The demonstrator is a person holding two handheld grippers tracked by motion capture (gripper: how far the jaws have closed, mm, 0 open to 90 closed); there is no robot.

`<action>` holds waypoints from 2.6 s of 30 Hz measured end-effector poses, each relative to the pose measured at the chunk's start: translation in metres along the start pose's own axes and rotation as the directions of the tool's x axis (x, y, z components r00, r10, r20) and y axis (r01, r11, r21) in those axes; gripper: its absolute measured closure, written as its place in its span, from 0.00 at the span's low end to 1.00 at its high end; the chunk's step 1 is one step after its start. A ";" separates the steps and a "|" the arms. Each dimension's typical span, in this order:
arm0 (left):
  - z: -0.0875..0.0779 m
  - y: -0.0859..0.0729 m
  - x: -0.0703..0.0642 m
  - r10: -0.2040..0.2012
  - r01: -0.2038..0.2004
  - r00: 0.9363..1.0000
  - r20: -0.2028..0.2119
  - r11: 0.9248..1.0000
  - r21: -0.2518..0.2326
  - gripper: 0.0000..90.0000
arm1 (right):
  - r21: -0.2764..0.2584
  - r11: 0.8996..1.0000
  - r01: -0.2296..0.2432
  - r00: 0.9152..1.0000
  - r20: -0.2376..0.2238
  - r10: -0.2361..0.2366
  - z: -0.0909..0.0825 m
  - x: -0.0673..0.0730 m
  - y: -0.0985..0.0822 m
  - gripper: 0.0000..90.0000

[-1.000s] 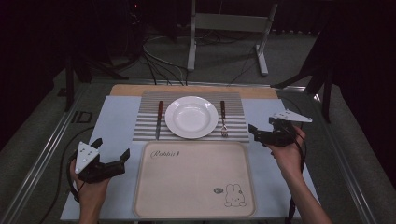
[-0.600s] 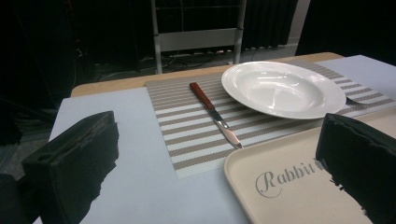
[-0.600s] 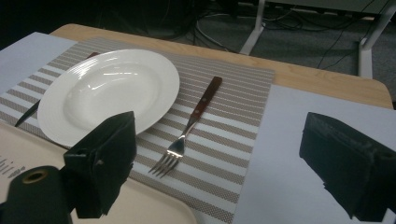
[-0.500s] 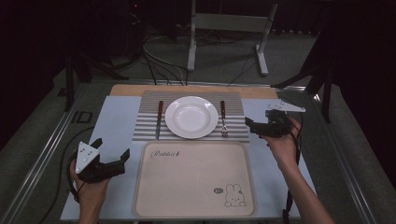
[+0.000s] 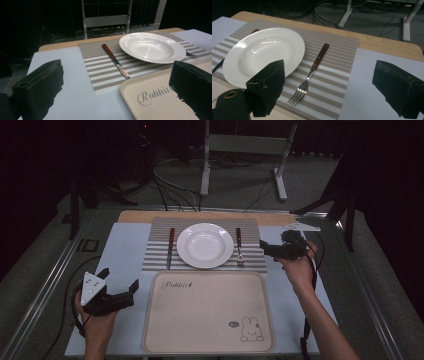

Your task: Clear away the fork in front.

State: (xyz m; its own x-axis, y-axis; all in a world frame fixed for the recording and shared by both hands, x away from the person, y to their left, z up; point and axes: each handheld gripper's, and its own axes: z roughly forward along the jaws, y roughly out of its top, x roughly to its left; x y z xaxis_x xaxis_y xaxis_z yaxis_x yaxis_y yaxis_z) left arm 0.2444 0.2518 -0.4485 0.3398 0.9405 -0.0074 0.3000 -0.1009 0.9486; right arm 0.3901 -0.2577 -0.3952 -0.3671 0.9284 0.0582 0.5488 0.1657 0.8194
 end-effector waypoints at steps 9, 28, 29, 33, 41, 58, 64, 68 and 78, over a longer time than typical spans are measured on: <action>0.000 0.000 0.001 -0.001 0.001 1.000 -0.002 1.000 -0.001 0.00 | 0.014 1.000 0.014 1.000 0.016 -0.014 0.014 0.003 0.015 0.12; 0.000 -0.001 0.002 -0.005 0.005 1.000 -0.003 1.000 -0.001 0.00 | 0.021 1.000 0.002 0.999 0.035 -0.003 0.048 0.002 0.023 0.12; 0.000 -0.001 0.002 -0.006 0.006 1.000 -0.003 1.000 -0.001 0.00 | 0.021 1.000 -0.001 0.999 0.035 0.000 0.050 0.001 0.022 0.12; 0.000 -0.001 0.002 -0.007 0.007 1.000 -0.003 1.000 -0.001 0.00 | 0.017 1.000 -0.020 0.999 0.029 0.019 0.058 0.000 0.020 0.12; -0.001 -0.001 0.003 -0.011 0.011 1.000 -0.005 1.000 -0.001 0.00 | 0.018 0.999 -0.037 0.999 0.040 0.036 0.075 0.001 0.016 0.12; -0.002 -0.003 0.007 -0.034 0.034 0.999 -0.007 0.999 -0.006 0.00 | 0.059 0.994 -0.089 0.995 0.054 0.086 0.121 0.003 0.003 0.13; -0.004 -0.004 0.008 -0.046 0.046 0.999 -0.007 0.999 -0.012 0.00 | 0.099 0.991 -0.089 0.994 0.072 0.082 0.138 0.005 -0.001 0.13; -0.003 -0.005 0.009 -0.056 0.055 0.998 -0.004 0.998 -0.010 0.00 | 0.142 0.986 -0.081 0.993 0.102 0.067 0.151 0.008 -0.004 0.18; -0.004 -0.005 0.009 -0.050 0.050 0.999 0.001 0.999 -0.012 0.00 | 0.198 0.977 -0.081 0.992 0.111 0.059 0.174 0.020 -0.012 0.43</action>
State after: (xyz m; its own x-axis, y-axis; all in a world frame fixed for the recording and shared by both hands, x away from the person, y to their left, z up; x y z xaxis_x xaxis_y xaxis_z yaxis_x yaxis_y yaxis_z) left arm 0.2419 0.2617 -0.4519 0.3250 0.9441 -0.0546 0.3058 -0.0502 0.9508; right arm 0.5073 -0.1835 -0.5033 -0.2480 0.9678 0.0430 0.7142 0.1527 0.6831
